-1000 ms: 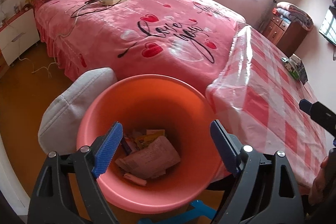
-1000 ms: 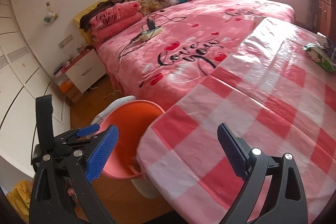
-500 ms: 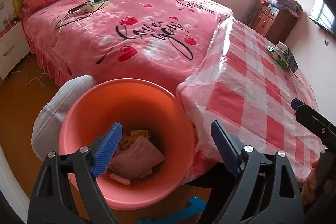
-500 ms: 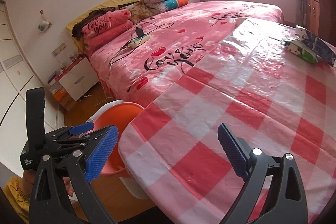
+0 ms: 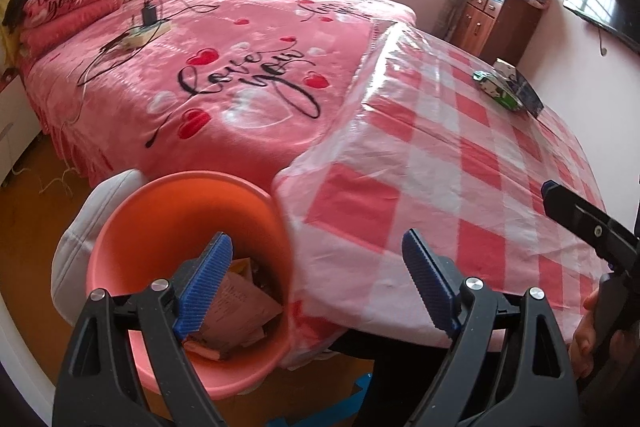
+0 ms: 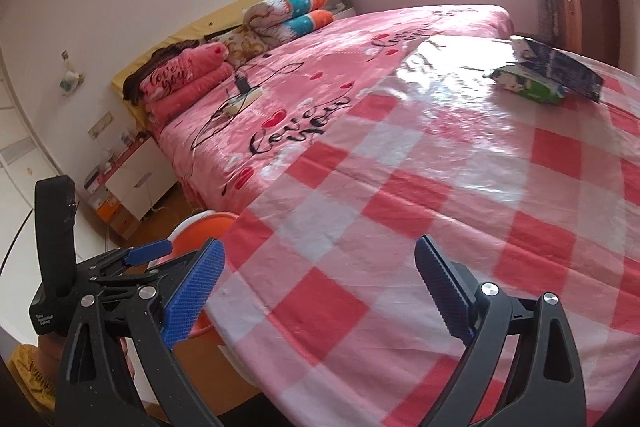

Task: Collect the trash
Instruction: 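Move both grippers back over the bed toward the remaining cartons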

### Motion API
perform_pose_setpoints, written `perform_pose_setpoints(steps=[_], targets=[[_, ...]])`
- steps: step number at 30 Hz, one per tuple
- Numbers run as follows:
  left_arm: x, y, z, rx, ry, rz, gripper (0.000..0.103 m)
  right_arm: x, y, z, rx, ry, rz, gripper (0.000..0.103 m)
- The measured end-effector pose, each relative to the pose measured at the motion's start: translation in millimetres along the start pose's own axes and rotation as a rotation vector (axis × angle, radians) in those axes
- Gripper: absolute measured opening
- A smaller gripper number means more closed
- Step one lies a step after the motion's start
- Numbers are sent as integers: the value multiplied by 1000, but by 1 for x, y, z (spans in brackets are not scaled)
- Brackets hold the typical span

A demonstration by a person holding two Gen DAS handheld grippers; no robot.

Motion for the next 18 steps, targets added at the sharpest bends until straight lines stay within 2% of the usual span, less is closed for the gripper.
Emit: perform_pose_setpoints(steps=[18], targets=[[-68,3,13,26,-31,123,88,-87,16,-34,-104,-186,51,95]])
Point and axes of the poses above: each gripper's, at about its wrist camera, not at the fingertips, and z roughly the way its jaws point, x to its left, y to its top, the point moved 8 cm from there along z, roughly the way its jaws point, and after that the axes turned 8 degrees about -x, right-handed, at the moved point
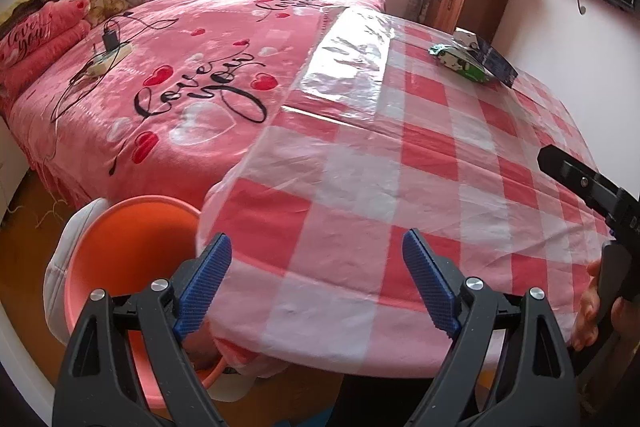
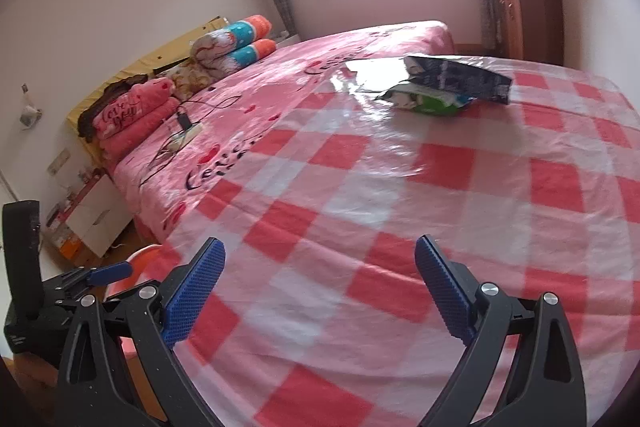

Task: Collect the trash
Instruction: 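Move both grippers back over the bed toward the remaining cartons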

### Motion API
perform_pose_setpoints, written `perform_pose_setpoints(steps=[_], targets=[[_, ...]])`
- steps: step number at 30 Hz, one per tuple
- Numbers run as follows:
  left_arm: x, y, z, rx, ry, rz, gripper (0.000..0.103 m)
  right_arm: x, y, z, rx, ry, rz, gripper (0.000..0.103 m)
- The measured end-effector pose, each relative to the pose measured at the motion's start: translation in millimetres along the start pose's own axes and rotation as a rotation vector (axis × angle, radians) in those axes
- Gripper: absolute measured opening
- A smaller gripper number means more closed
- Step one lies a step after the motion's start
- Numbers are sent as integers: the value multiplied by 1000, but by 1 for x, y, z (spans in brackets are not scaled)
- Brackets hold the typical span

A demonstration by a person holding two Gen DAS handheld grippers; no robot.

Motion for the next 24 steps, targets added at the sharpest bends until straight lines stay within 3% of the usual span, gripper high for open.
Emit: perform_pose_setpoints(steps=[16,24], targets=[[-59,11,22,23,-36,100,88,-71,6,1,-15,-139,53,95],[-96,57,38,-45,-87,92,88,-113,10,-5,-12,-160,156,95]])
Point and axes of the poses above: each gripper's, at about its wrist camera, not at the fingertips, and z roughly the way its jaws point, x to its left, y to its top, the point moved 8 cm from there along z, roughly the way its jaws point, and after that the axes turned 8 degrees about -x, right-handed, at the moved point
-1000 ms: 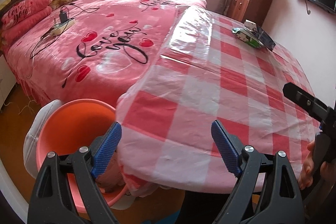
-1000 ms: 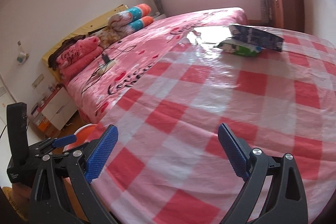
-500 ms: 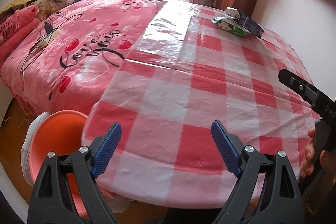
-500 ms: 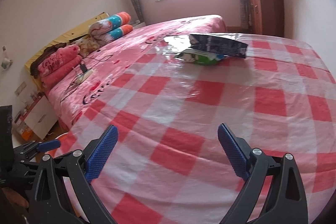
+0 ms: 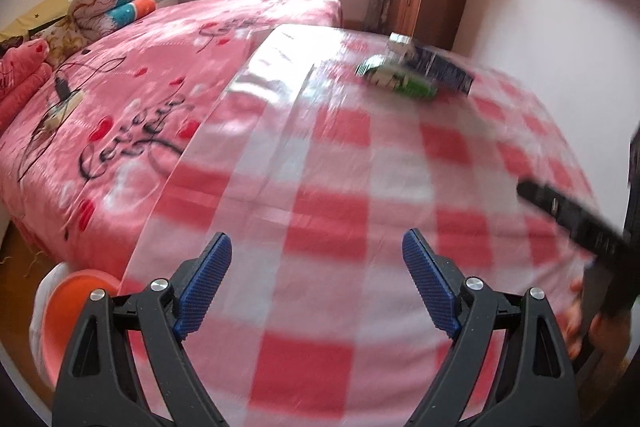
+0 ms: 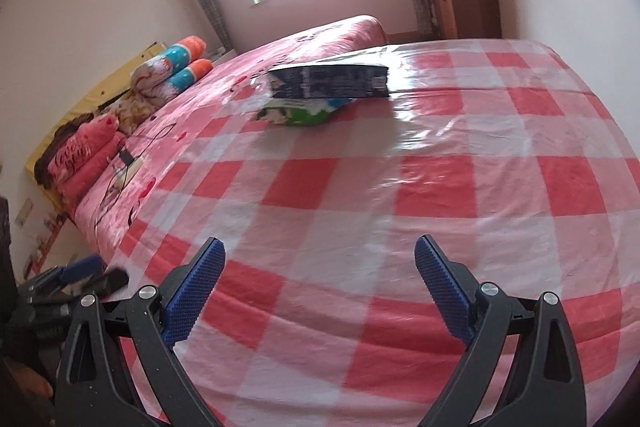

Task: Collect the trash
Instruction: 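Move both grippers back over the bed toward the remaining cartons, then grasp the green-and-blue carton with the left gripper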

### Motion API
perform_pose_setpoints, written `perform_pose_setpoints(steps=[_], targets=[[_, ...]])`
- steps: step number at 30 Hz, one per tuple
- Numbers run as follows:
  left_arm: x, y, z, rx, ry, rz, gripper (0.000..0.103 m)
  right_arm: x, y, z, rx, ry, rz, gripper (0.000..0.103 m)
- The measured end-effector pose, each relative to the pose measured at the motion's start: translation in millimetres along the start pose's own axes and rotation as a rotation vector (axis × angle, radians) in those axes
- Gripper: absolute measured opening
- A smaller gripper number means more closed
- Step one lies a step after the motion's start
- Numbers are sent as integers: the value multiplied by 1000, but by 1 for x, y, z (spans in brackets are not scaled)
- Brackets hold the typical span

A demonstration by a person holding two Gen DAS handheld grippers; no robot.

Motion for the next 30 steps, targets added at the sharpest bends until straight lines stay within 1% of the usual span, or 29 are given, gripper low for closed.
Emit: perform_pose_setpoints(steps=[3,6,8,10,11,12,14,16,18,20,24,25,27,28,30], targets=[[-16,32,16,-36,-31,-26,88,-13,3,1,7,2,39,95],[-36,77,34,-100,-65,-55,88,-24,3,3,23,14,81,95],[-48,103,48,-126,-78,-59,88,-29,4,5,30,25,101,95],[-58,129,66,-138,-76,-77,88,-32,4,5,34,37,118,95],[-63,144,82,-134,-80,-102,88,-33,4,5,38,45,125,95],[-65,151,91,-126,-88,-117,88,-33,4,5,39,49,129,95],[-72,169,122,-77,-106,-169,88,-34,4,5,42,56,139,95],[-77,180,150,-31,-96,-198,88,-35,4,5,45,66,147,95],[-80,188,181,28,-85,-226,88,-35,4,4,45,71,148,95],[-82,190,202,71,-79,-254,88,-34,4,4,47,79,146,95],[-84,185,235,167,-52,-266,88,-34,4,5,49,87,144,95],[-84,180,244,213,-33,-258,88,-34,4,4,49,92,147,95],[-82,173,250,255,8,-234,87,-35,4,4,48,99,155,95],[-82,169,252,269,16,-222,87,-35,4,3,48,103,160,95],[-82,164,253,283,-5,-220,86,-36,5,3,47,109,169,95]])
Point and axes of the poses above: each gripper's, at about its wrist camera, not at the fingertips, and z roughly the way its jaws point, x to its left, y to its top, the point moved 8 cm from there along z, roughly the way its jaws point, and after that the axes turned 8 degrees about -x, right-handed, at the moved point
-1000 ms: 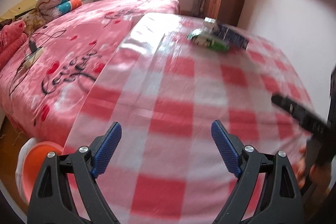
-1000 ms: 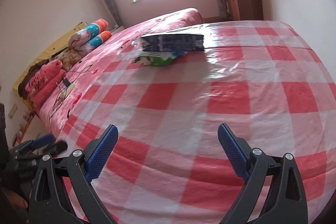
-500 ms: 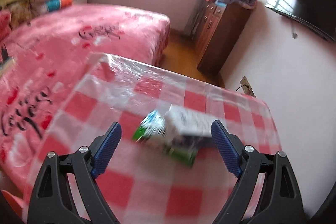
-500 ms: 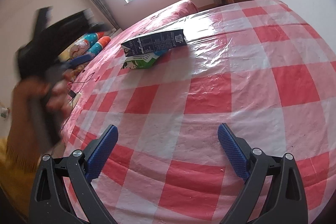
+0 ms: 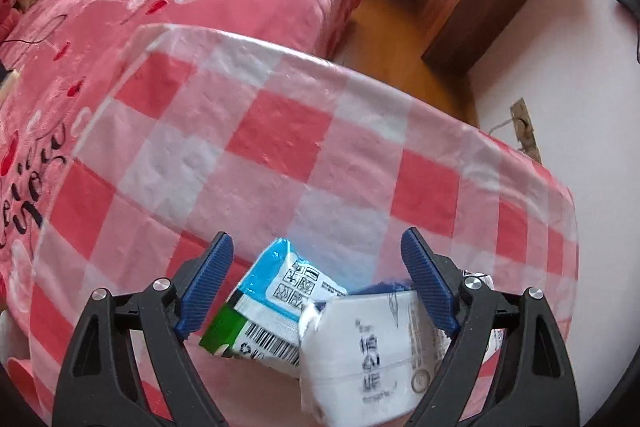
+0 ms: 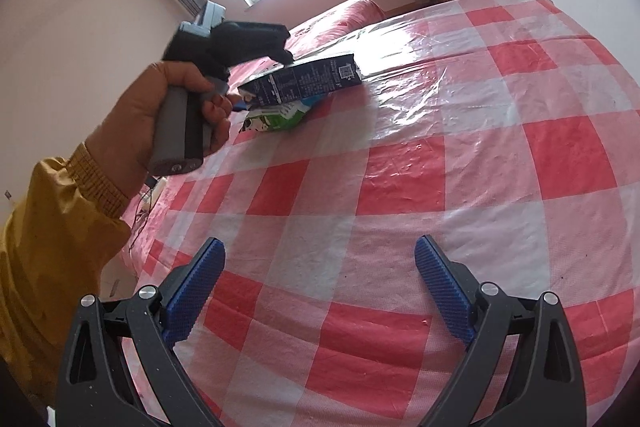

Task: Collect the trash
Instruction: 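Grasp the green-and-blue carton with the left gripper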

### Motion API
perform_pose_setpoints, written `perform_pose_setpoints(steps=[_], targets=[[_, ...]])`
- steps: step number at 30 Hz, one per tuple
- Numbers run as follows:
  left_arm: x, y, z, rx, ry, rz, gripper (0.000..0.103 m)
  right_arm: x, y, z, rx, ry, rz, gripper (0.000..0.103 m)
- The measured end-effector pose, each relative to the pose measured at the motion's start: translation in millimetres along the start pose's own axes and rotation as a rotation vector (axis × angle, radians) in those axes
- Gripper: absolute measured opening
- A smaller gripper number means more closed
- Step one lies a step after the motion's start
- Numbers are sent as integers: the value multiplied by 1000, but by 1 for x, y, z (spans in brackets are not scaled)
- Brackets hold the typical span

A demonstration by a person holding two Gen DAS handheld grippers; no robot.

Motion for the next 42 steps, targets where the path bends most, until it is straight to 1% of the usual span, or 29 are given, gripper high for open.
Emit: perform_pose_setpoints(steps=[2,4,6,10,12,15,17,19,25,28,31,33,35,37,40,42], targets=[[2,-6,0,15,-28,-13,86,-1,1,-1,0,5,7,95],[1,-13,-1,28,-45,-5,86,-1,2,-2,-1,8,13,95],[-1,-22,-4,35,-40,29,86,-3,3,-3,-3,3,15,95],[-6,-46,-16,48,-64,74,86,-13,7,-9,-21,-11,42,95],[-10,-64,-25,62,-75,115,86,-19,9,-12,-30,-15,62,95],[-15,-92,-40,66,-59,193,86,-26,12,-15,-34,-2,91,95],[-16,-110,-50,71,-64,217,86,-27,11,-17,-26,9,102,95],[-17,-129,-62,77,-90,234,86,-27,11,-19,-15,17,110,95],[-4,-167,-90,88,-163,204,86,-40,14,-28,-36,-9,127,95],[3,-180,-100,105,-197,187,86,-45,16,-32,-47,-30,130,95],[6,-187,-110,123,-228,198,86,-44,15,-33,-46,-31,130,95],[11,-182,-117,76,-198,234,86,-38,14,-31,-39,-22,120,95],[8,-169,-127,-3,-152,305,86,-32,13,-27,-29,-13,102,95],[2,-158,-128,-45,-151,363,86,-24,7,-28,-13,-7,80,95],[-14,-145,-119,-73,-149,483,86,-13,0,-22,14,10,59,95],[-22,-140,-110,-67,-164,523,86,-8,-2,-18,23,16,39,95]])
Point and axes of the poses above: each gripper's, at about its wrist camera, not at the fingertips, and z roughly the way its jaws point, x to its left, y to its top, the point moved 8 cm from there along z, roughly the way its jaws point, and after that the axes turned 8 degrees about -x, right-handed, at the moved point
